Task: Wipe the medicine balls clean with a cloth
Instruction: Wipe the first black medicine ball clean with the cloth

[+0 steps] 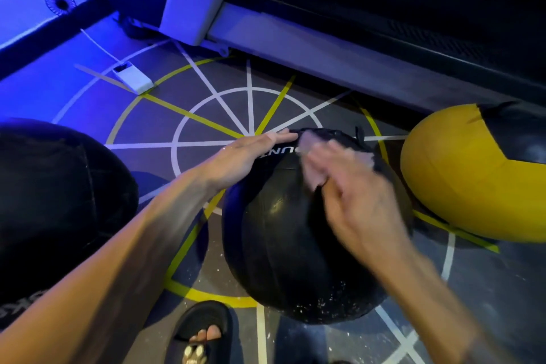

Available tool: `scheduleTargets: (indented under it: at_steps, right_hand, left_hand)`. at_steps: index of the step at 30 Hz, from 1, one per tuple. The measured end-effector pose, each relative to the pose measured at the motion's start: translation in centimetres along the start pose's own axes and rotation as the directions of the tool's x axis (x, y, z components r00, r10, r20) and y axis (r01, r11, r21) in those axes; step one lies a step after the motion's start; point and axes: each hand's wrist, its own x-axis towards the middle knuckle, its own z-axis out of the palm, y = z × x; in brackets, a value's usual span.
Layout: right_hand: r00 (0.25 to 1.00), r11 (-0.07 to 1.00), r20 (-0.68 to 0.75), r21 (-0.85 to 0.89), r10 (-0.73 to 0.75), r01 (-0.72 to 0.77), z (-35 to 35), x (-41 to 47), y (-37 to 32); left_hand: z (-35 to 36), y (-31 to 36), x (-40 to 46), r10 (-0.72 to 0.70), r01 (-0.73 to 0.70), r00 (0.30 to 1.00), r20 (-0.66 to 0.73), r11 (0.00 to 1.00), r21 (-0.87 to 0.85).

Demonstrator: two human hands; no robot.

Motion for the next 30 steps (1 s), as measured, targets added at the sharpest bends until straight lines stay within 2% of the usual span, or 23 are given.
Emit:
scheduleTargets:
  at_steps: [3,4,5,7,9,10,13,16,18,21,23,25,27,28,29,30]
  right_hand:
    - [0.941,0.951,0.169,-0.052,-0.292,0.304,1.6,-3.8,-3.6]
    - [0.927,0.939,0.191,-0.062,-0.322,0.339,1.5,-4.1,-3.3]
    - [0.937,0.945,0.155,-0.047,-0.314,0.325,1.1,-3.8,-2.3]
    - [0.991,0.991,0.01,0.024,-0.135,0.135,-0.5,-3.0,0.5]
    - [0.992,0.992,-0.081,0.085,0.1,-0.093,-2.3,-2.6,2.7]
    - [0.983,0.982,-0.082,0.107,0.166,-0.157,-2.9,-2.6,3.5]
    - [0.967,0.957,-0.057,0.166,0.249,-0.237,-3.5,-3.1,4.6]
    - [0.949,0.934,-0.072,0.213,0.308,-0.287,-3.1,-2.5,4.5]
    - [0.945,0.94,-0.103,0.183,0.309,-0.287,-2.1,-2.1,3.2]
    - [0.992,0.995,-0.079,0.022,0.098,-0.097,0.5,-2.5,-0.7]
    - [0.993,0.991,0.06,-0.087,-0.099,0.104,2.3,-3.5,-3.6]
    - [0.913,0.913,0.258,-0.18,-0.316,0.367,4.1,-5.3,-5.1]
    - [0.771,0.787,0.438,-0.198,-0.462,0.585,5.1,-6.9,-5.5]
    - [0.715,0.734,0.485,-0.197,-0.503,0.65,5.2,-7.1,-5.3]
    - [0.698,0.707,0.486,-0.206,-0.526,0.677,5.2,-6.8,-5.3]
    - [0.725,0.728,0.466,-0.218,-0.508,0.65,5.1,-5.9,-5.2]
  left_hand:
    - [0.1,0.0,-0.3,-0.05,0.051,0.999,0.012,0.994,-0.099]
    - [0.2,-0.1,-0.6,-0.061,0.062,0.998,0.017,0.989,-0.134]
    - [0.2,-0.3,-0.9,-0.065,0.067,0.998,0.017,0.983,-0.172]
    - [0.1,-0.6,-1.2,-0.054,0.053,0.999,-0.002,0.972,-0.229]
    - [-0.2,-0.9,-1.7,-0.033,0.017,0.998,-0.056,0.966,-0.26]
    - [-0.3,-1.3,-1.9,-0.026,-0.004,0.995,-0.098,0.955,-0.297]
    - [0.1,-2.5,-2.7,-0.032,-0.044,0.978,-0.208,0.937,-0.346]
    - [0.8,-3.4,-3.2,-0.034,-0.031,0.98,-0.197,0.948,-0.318]
    - [0.7,-3.4,-3.3,-0.045,-0.003,0.987,-0.157,0.956,-0.293]
    - [0.0,-3.3,-3.1,-0.065,0.042,0.995,-0.075,0.96,-0.278]
    - [-0.4,-3.8,-3.0,-0.077,0.059,0.996,-0.049,0.954,-0.295]
    - [-0.5,-4.0,-3.2,-0.074,0.06,0.997,-0.038,0.956,-0.288]
    - [-0.5,-3.9,-3.4,-0.085,0.068,0.995,-0.054,0.964,-0.258]
    - [-0.4,-3.6,-3.5,-0.086,0.069,0.994,-0.061,0.968,-0.242]
    - [-0.3,-3.2,-3.4,-0.081,0.064,0.995,-0.063,0.97,-0.233]
    - [-0.1,-3.1,-3.3,-0.075,0.059,0.995,-0.059,0.97,-0.236]
